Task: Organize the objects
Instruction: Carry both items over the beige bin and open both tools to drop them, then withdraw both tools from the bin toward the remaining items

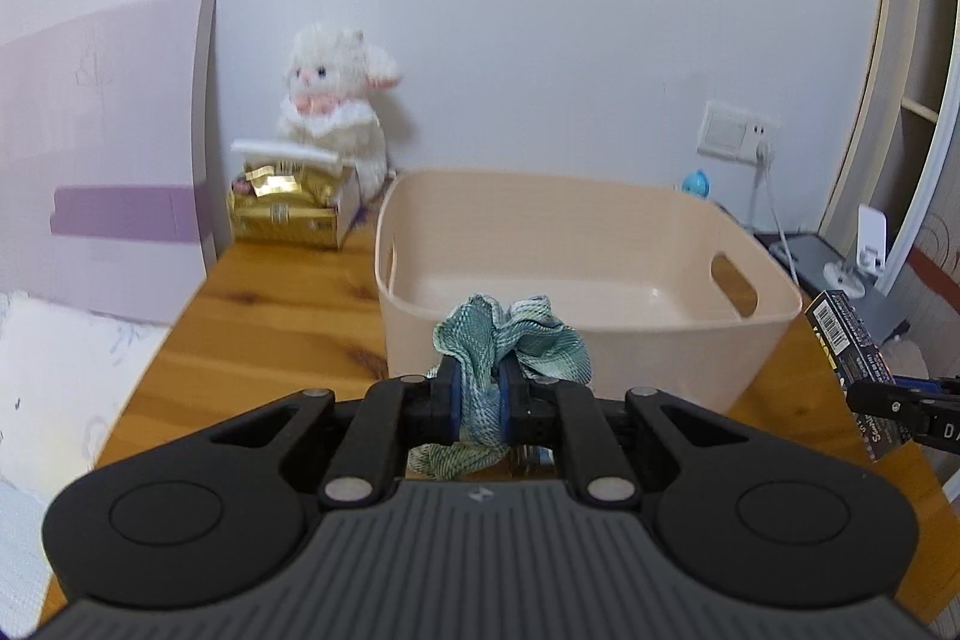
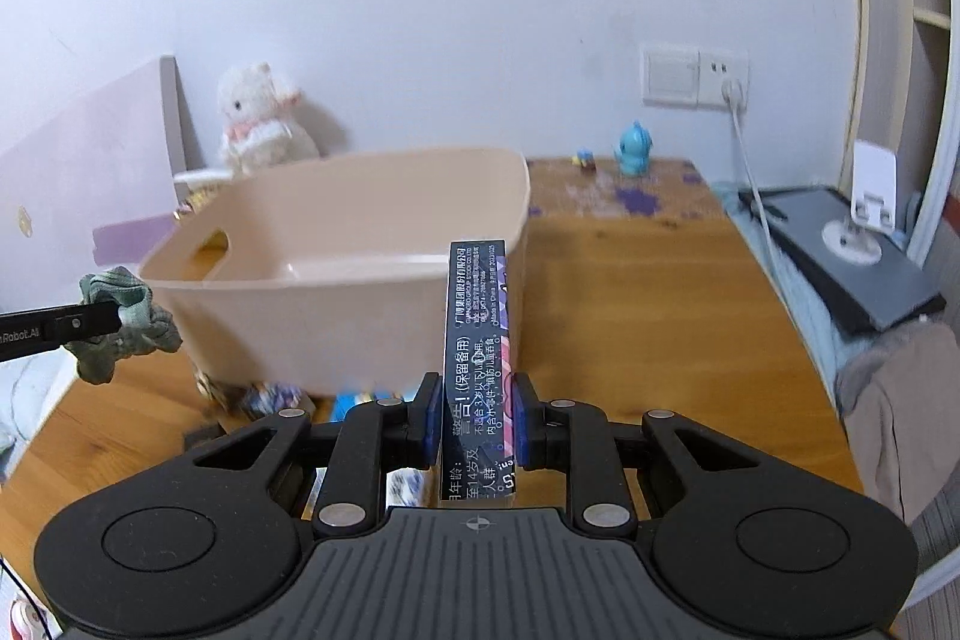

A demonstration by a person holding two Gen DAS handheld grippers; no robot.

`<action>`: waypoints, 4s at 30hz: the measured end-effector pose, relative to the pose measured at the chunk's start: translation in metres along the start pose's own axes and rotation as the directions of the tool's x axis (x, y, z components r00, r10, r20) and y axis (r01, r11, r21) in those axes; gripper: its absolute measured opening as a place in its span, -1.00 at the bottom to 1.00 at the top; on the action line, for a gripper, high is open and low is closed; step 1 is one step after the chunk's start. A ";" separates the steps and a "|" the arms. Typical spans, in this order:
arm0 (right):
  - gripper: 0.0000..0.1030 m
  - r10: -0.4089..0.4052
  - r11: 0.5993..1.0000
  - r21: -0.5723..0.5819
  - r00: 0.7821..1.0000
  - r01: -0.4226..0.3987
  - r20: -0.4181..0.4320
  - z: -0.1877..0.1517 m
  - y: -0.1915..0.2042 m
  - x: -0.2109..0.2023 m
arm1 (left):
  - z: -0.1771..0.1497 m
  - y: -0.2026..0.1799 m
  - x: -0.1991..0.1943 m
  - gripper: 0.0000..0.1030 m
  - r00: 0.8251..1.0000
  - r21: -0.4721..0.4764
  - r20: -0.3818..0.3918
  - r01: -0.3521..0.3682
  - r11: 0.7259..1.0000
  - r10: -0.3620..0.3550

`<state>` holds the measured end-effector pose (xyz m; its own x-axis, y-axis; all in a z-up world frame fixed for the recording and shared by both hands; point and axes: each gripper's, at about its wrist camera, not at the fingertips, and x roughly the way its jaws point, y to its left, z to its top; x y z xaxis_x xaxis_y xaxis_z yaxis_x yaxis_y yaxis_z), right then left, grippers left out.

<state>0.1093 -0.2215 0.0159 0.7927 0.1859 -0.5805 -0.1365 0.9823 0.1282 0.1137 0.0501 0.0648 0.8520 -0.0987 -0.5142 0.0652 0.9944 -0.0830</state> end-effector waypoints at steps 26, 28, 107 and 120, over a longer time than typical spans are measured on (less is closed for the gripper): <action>-0.60 -0.007 0.998 -0.056 1.000 0.006 -0.022 0.102 0.026 0.108 | 0.058 -0.039 0.121 -0.74 0.983 0.147 -0.125 -0.117 0.982 0.136; -0.60 -0.009 0.997 -0.071 0.998 0.005 -0.065 0.100 0.031 0.122 | 0.056 -0.041 0.134 -0.74 0.976 0.167 -0.177 -0.099 0.981 0.128; 0.97 -0.016 0.992 -0.127 0.975 -0.012 -0.221 -0.077 0.032 0.054 | -0.100 -0.030 0.045 0.69 0.961 0.115 -0.272 -0.023 0.993 0.054; 1.00 -0.002 0.987 -0.157 0.974 -0.034 -0.225 -0.076 0.053 0.081 | -0.089 -0.023 0.067 0.80 0.963 0.063 -0.260 -0.064 0.996 0.079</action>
<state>0.1208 -0.1528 -0.0853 0.6390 0.1837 -0.7469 -0.2551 0.9667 0.0195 0.1232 0.0170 -0.0438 0.6903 -0.0263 -0.7230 0.0429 0.9991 0.0046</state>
